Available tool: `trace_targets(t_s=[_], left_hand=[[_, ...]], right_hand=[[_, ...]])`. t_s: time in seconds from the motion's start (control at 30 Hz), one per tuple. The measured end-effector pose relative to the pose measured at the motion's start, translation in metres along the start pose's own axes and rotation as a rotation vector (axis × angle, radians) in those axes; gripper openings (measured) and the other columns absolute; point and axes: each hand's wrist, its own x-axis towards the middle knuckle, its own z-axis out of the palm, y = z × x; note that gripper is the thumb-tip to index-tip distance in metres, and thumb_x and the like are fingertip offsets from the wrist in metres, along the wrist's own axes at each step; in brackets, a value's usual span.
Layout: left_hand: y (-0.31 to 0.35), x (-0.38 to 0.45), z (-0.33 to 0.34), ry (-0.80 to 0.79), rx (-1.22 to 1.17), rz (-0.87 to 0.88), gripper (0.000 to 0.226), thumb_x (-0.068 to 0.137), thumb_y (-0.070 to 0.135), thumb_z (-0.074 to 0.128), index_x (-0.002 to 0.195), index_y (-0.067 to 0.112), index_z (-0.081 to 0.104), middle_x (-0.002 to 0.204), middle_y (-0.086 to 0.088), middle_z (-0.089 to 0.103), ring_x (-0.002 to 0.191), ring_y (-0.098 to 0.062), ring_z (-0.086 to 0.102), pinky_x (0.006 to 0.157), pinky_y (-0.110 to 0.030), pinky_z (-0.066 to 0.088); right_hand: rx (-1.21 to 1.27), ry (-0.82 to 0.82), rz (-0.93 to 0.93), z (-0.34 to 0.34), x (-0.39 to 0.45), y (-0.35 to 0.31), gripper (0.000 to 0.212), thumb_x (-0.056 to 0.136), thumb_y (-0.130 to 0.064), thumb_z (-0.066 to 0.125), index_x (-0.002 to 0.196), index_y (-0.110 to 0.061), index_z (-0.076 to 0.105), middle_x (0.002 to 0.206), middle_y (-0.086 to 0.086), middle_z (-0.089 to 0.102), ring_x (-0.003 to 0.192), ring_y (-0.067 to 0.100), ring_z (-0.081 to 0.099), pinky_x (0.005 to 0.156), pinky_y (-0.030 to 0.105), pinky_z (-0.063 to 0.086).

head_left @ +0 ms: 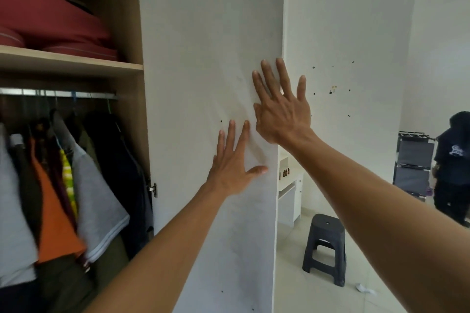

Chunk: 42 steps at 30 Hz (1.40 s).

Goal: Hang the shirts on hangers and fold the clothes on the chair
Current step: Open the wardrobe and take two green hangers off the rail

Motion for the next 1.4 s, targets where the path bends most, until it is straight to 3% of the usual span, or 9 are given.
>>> trace_targets(t_s=[0.23,0.37,0.47,0.67,0.83,1.0,1.13,1.3,1.4], left_hand=[[-0.021,-0.051,-0.041,-0.127,-0.082,-0.069,0.093,0.091,0.06,0.057,0.157,0.04,-0.006,0.165,0.009,-0.016,0.153,-0.02,-0.009,0.122,-0.052,0.015],[-0.053,-0.093,-0.07,-0.139,-0.081,-0.143,0.089,0.093,0.056,0.058,0.158,0.037,0.001,0.166,0.01,-0.011,0.152,-0.016,-0.006,0.121,-0.044,0.014],[-0.088,-0.127,-0.095,-0.106,-0.03,-0.211,0.086,0.092,0.055,0.059,0.159,0.033,0.008,0.166,0.008,-0.005,0.152,-0.018,0.0,0.122,-0.041,0.015],[-0.167,-0.184,-0.151,0.011,0.079,-0.321,0.073,0.09,0.052,0.064,0.15,0.02,0.037,0.163,-0.003,0.019,0.148,-0.025,0.021,0.119,-0.042,0.027],[-0.227,-0.215,-0.219,0.203,0.187,-0.297,0.055,0.088,0.042,0.07,0.132,0.01,0.058,0.139,-0.009,0.049,0.131,-0.023,0.047,0.109,-0.033,0.039],[-0.279,-0.225,-0.294,0.5,0.322,-0.213,0.032,0.087,0.024,0.073,0.113,0.004,0.07,0.118,-0.008,0.063,0.111,-0.02,0.06,0.096,-0.029,0.048],[-0.312,-0.222,-0.359,0.678,0.52,-0.188,0.021,0.088,0.021,0.068,0.102,0.005,0.073,0.104,-0.009,0.066,0.097,-0.02,0.064,0.087,-0.017,0.042],[-0.373,-0.204,-0.442,0.836,0.714,-0.311,0.021,0.085,0.02,0.069,0.1,0.006,0.07,0.099,-0.014,0.066,0.097,-0.032,0.064,0.088,-0.027,0.041],[-0.402,-0.202,-0.474,0.876,0.768,-0.43,0.022,0.087,0.014,0.071,0.104,0.001,0.069,0.107,-0.022,0.067,0.105,-0.039,0.061,0.092,-0.032,0.038]], right_hand=[[0.106,-0.197,0.065,-0.025,-0.015,-0.045,0.067,0.104,-0.034,0.029,0.16,-0.018,-0.002,0.168,0.006,-0.009,0.153,0.029,-0.018,0.121,0.061,-0.005],[0.316,-0.272,0.122,-0.037,-0.027,-0.09,0.055,0.1,-0.038,0.038,0.149,-0.015,0.029,0.153,0.013,0.039,0.143,0.035,0.034,0.114,0.06,0.027],[0.494,-0.372,0.149,-0.049,-0.036,-0.135,0.051,0.099,-0.037,0.039,0.146,-0.015,0.037,0.141,0.015,0.052,0.128,0.038,0.05,0.102,0.053,0.041],[0.739,-0.517,0.006,-0.067,-0.04,-0.241,0.053,0.1,-0.039,0.042,0.149,-0.02,0.038,0.141,0.014,0.054,0.125,0.037,0.053,0.095,0.046,0.046],[0.951,-0.448,-0.107,-0.083,-0.013,-0.347,0.041,0.094,-0.039,0.048,0.129,-0.02,0.054,0.127,0.015,0.062,0.114,0.04,0.059,0.091,0.046,0.052],[1.159,-0.37,-0.243,-0.099,0.021,-0.446,0.022,0.097,-0.031,0.049,0.112,-0.017,0.057,0.101,0.005,0.061,0.093,0.026,0.06,0.071,0.034,0.046],[1.286,-0.377,-0.334,-0.109,0.053,-0.512,0.028,0.098,-0.035,0.051,0.12,-0.02,0.057,0.101,0.003,0.064,0.092,0.024,0.062,0.081,0.041,0.054],[1.33,-0.399,-0.415,-0.118,0.107,-0.584,0.032,0.094,-0.033,0.055,0.116,-0.01,0.061,0.115,0.015,0.065,0.103,0.037,0.064,0.084,0.042,0.055],[1.358,-0.414,-0.459,-0.121,0.129,-0.619,0.042,0.091,-0.029,0.055,0.128,-0.01,0.058,0.13,0.018,0.06,0.119,0.04,0.059,0.092,0.04,0.051]])
